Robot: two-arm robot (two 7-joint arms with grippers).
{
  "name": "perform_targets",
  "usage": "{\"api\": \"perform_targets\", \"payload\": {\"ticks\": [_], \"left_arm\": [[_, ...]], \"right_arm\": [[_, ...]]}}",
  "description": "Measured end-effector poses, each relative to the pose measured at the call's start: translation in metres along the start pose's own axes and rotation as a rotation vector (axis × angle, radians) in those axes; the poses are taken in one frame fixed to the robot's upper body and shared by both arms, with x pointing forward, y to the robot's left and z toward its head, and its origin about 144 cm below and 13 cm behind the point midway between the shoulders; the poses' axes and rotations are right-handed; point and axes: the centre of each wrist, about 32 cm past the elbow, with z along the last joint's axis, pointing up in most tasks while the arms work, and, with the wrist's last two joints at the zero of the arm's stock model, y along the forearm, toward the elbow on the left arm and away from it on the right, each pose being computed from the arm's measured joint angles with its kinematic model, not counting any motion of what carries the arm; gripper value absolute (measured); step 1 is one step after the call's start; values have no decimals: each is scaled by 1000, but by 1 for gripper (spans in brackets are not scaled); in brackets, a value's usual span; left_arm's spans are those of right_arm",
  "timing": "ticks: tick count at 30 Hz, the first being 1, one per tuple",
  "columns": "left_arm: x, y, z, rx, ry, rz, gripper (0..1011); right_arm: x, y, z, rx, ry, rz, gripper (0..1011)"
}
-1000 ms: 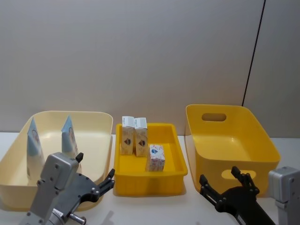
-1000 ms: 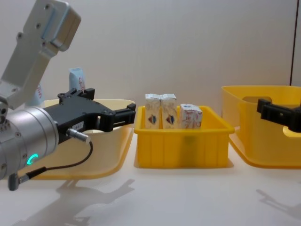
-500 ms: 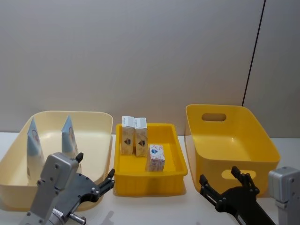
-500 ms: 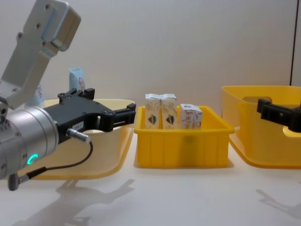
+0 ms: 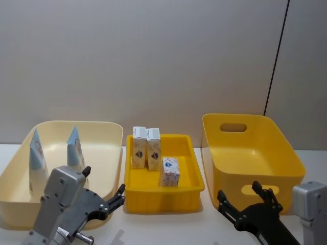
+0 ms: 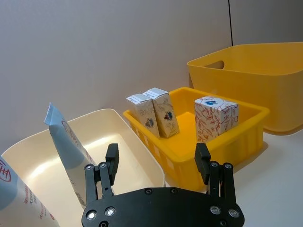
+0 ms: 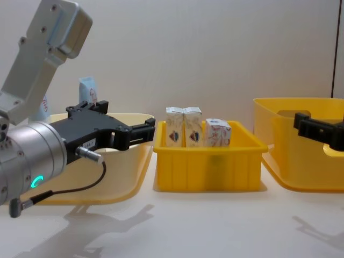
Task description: Bimanual collaborative sorting of washing and personal care products
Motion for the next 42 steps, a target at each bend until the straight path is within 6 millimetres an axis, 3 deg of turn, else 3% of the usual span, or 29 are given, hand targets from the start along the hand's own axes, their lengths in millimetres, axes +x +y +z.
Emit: {"api": "perform_targets", "payload": {"ticks": [25, 31, 42], "left_arm": [[0, 0, 0, 0, 0, 0, 1000], [0, 0, 0, 0, 0, 0, 1000], [0, 0, 0, 0, 0, 0, 1000]], "right_arm": [[-2, 4, 6, -12, 5, 17, 1001], [-8, 17, 25, -50, 27, 53, 1001], [-24, 58, 72, -158, 95, 76, 1000]]}}
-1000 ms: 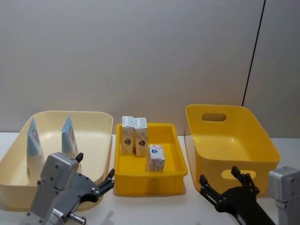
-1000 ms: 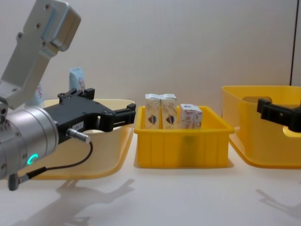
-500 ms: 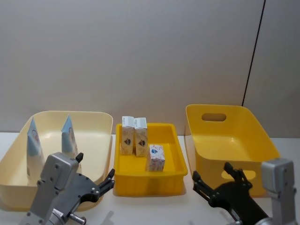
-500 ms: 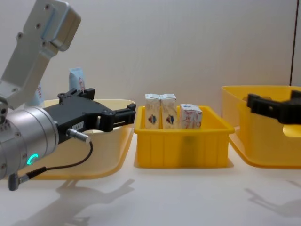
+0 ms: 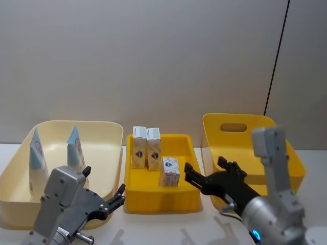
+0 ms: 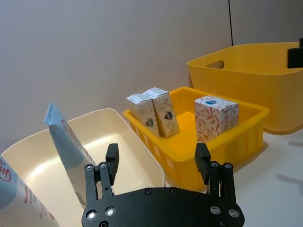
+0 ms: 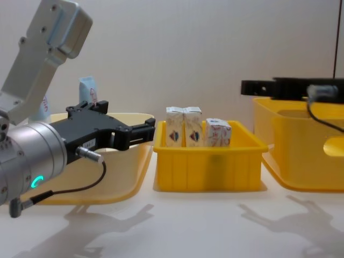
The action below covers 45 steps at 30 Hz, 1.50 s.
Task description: Bimanual collaborative sorting of washing and personal care products
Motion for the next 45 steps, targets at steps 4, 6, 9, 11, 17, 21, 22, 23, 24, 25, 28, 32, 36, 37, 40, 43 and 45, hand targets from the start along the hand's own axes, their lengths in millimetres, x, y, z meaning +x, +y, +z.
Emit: {"api": "perform_targets", "payload": {"ticks": [4, 6, 9, 11, 17, 21, 22, 23, 24, 25, 28, 32, 36, 37, 40, 43, 45], "left_arm": [[0, 0, 0, 0, 0, 0, 1000], [0, 0, 0, 0, 0, 0, 1000], [0, 0, 0, 0, 0, 0, 1000], [0, 0, 0, 0, 0, 0, 1000], [0, 0, 0, 0, 0, 0, 1000], [0, 0, 0, 0, 0, 0, 1000], [0, 0, 0, 0, 0, 0, 1000], [0, 0, 0, 0, 0, 0, 1000], [0, 0, 0, 0, 0, 0, 1000], [0, 0, 0, 0, 0, 0, 1000], [0, 0, 0, 0, 0, 0, 1000], [0, 0, 0, 0, 0, 0, 1000], [0, 0, 0, 0, 0, 0, 999], [0, 0, 0, 0, 0, 0, 1000], [0, 0, 0, 0, 0, 0, 1000], [0, 0, 0, 0, 0, 0, 1000], [0, 0, 0, 0, 0, 0, 1000]], "right_arm": [[-6, 13, 12, -45, 16, -15, 1001], [-8, 18, 16, -59, 21, -22, 1001], [-13, 27, 23, -91, 30, -38, 1001], [-16, 34, 28, -114, 37, -49, 1001], [-25, 49, 37, -174, 55, -67, 1001], [-29, 58, 40, -215, 63, -75, 1001], [-30, 59, 41, -220, 65, -76, 1001], [-30, 59, 41, -220, 65, -76, 1001], [-31, 62, 42, -231, 66, -79, 1001], [-32, 64, 43, -243, 68, -83, 1001], [-33, 68, 43, -264, 69, -89, 1001], [-34, 73, 44, -285, 70, -96, 1001], [-34, 77, 44, -302, 68, -104, 1001], [-34, 77, 44, -302, 68, -104, 1001], [-33, 81, 44, -320, 65, -110, 1001], [-33, 84, 44, -332, 64, -113, 1001], [-32, 86, 43, -337, 64, -114, 1001]]}}
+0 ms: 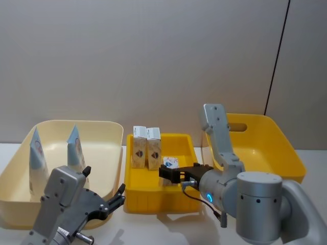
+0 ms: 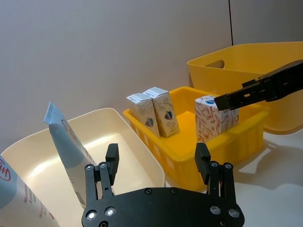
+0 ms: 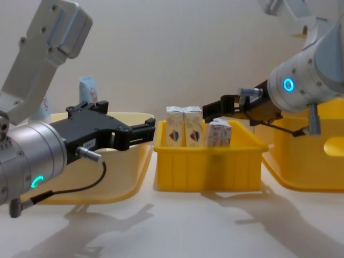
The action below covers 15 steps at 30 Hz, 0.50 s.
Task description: Bimanual collaborative sorting of washing and personal care products
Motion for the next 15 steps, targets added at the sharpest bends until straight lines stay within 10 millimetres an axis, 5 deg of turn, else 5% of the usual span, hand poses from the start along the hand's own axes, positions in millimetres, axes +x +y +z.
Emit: {"api": "perform_targets", "payload": {"ticks": [15], "left_arm": [[0, 0, 0, 0, 0, 0, 1000]], "right_arm": [[-1, 20, 2, -43, 21, 11, 1001]]}}
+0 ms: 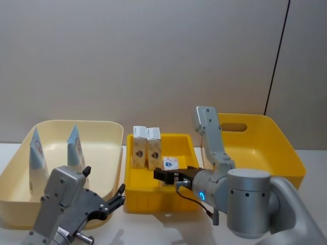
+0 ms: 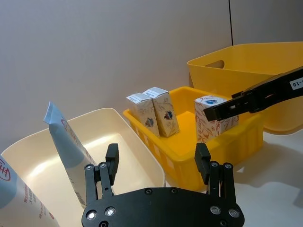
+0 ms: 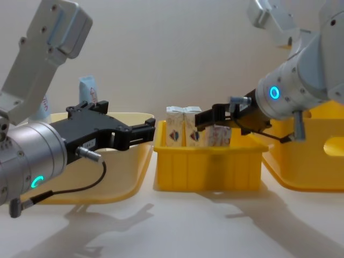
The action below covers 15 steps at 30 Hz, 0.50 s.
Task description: Bimanual collaborative sorting of washing and personal care products
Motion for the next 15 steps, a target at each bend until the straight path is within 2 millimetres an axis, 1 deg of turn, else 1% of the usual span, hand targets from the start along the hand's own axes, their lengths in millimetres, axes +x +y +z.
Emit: {"api": "perform_targets", "payload": {"ticks": [15], "left_arm": [[0, 0, 0, 0, 0, 0, 1000]], "right_arm": [[-3, 15, 2, -5, 14, -2, 993]]}}
